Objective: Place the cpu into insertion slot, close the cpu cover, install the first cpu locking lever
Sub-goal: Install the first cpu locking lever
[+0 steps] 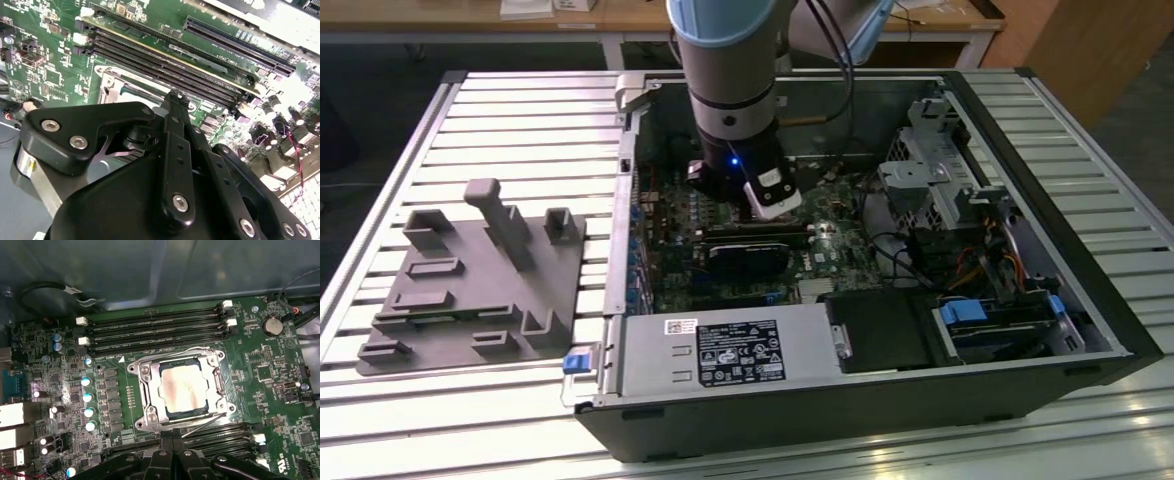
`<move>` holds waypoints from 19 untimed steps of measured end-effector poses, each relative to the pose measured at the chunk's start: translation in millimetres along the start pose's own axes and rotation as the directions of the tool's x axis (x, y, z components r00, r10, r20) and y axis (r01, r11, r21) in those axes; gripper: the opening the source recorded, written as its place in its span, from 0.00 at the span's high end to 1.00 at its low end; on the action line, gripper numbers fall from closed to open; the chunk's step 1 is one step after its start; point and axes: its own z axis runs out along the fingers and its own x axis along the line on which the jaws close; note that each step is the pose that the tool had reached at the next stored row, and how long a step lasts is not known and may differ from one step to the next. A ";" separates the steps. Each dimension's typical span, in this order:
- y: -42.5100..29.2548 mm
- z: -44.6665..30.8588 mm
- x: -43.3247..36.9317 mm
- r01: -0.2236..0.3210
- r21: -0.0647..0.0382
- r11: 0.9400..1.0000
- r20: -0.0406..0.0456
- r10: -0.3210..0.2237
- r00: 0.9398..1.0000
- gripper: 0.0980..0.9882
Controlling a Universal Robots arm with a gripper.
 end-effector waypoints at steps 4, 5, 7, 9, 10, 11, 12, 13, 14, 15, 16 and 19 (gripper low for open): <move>-5.0 1.2 -0.2 -0.005 -0.009 1.000 -0.001 0.005 1.000 0.99; -5.9 1.4 -0.1 -0.007 -0.013 1.000 -0.001 0.007 1.000 0.99; -7.4 1.9 0.6 -0.009 -0.024 1.000 -0.003 0.009 1.000 0.99; -9.0 2.6 1.3 -0.012 -0.034 0.999 -0.005 0.012 1.000 0.99; -9.8 2.9 1.7 -0.013 -0.039 0.999 -0.005 0.013 1.000 0.99; -10.6 3.3 2.0 -0.014 -0.043 0.999 -0.006 0.014 1.000 0.99; -11.4 3.6 2.4 -0.015 -0.048 0.999 -0.007 0.015 1.000 0.99; -12.1 3.8 2.7 -0.016 -0.053 0.998 -0.008 0.016 1.000 0.99; -12.9 4.1 3.0 -0.018 -0.058 0.998 -0.009 0.017 1.000 0.99; -13.8 4.5 3.4 -0.019 -0.064 0.998 -0.009 0.018 1.000 0.99; -14.5 4.8 3.8 -0.020 -0.068 0.997 -0.010 0.019 1.000 0.99; -15.8 6.5 5.1 -0.023 -0.078 0.997 -0.012 0.022 1.000 0.99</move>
